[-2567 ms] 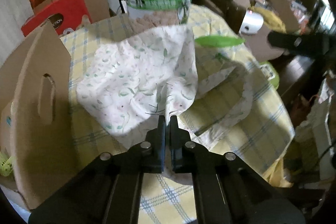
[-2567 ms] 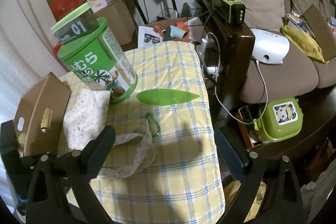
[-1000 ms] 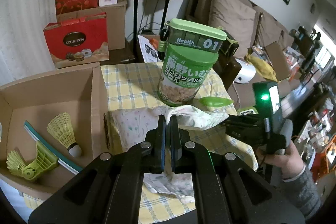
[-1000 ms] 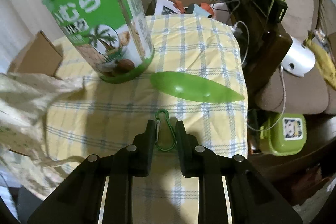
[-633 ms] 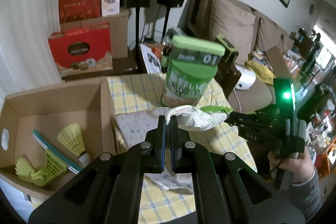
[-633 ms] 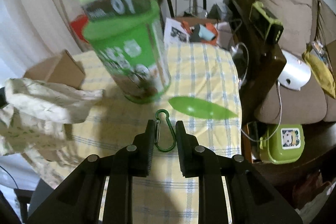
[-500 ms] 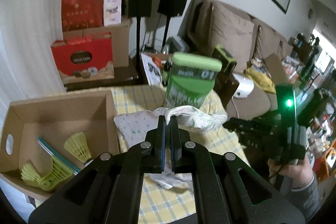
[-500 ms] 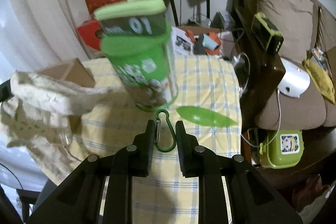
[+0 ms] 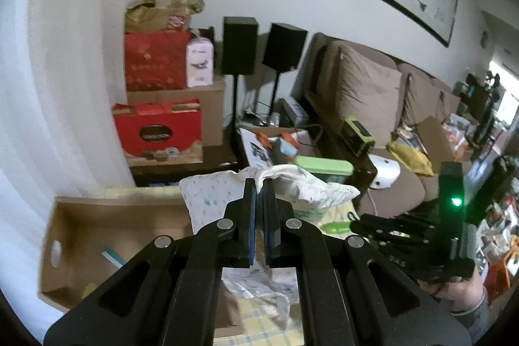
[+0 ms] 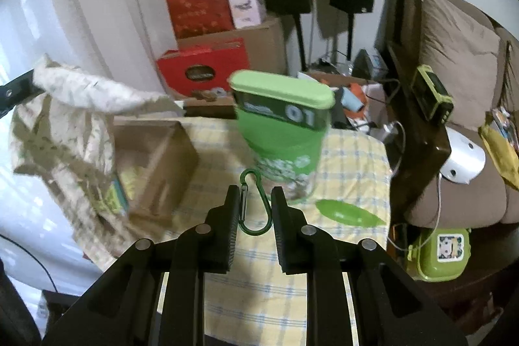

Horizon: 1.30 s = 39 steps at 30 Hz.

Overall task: Organize objects
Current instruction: 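Lift the cloth bag with the left tool while the right tool carries the carabiner toward the tray, then lower the cloth bag and carabiner into the tray and open both tools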

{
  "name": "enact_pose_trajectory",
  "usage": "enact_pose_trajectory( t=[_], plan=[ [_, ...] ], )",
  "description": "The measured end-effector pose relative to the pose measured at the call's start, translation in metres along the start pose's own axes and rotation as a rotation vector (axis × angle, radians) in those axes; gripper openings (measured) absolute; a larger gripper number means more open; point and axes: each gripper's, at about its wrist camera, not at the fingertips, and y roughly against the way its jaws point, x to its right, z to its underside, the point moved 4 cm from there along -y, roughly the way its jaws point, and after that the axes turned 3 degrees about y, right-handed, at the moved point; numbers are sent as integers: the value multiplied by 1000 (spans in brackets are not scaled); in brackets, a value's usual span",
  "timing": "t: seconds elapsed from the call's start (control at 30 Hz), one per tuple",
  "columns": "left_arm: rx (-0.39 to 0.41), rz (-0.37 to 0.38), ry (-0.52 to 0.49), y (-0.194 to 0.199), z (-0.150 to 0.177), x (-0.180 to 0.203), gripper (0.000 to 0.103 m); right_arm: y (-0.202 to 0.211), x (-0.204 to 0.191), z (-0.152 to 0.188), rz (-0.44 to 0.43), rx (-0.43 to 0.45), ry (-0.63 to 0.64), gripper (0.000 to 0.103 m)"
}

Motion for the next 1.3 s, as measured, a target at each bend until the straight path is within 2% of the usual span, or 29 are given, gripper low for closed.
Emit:
enact_pose_trajectory(
  t=[0.4, 0.8, 1.3],
  plan=[
    [21, -111, 57, 20, -10, -62, 4, 3, -55, -28, -56, 26, 76, 19],
    [40, -216, 128, 34, -16, -128, 4, -7, -116, -41, -126, 28, 145, 19],
    [-48, -374, 199, -1, 26, -209, 4, -62, -186, -28, -185, -53, 220, 19]
  ],
)
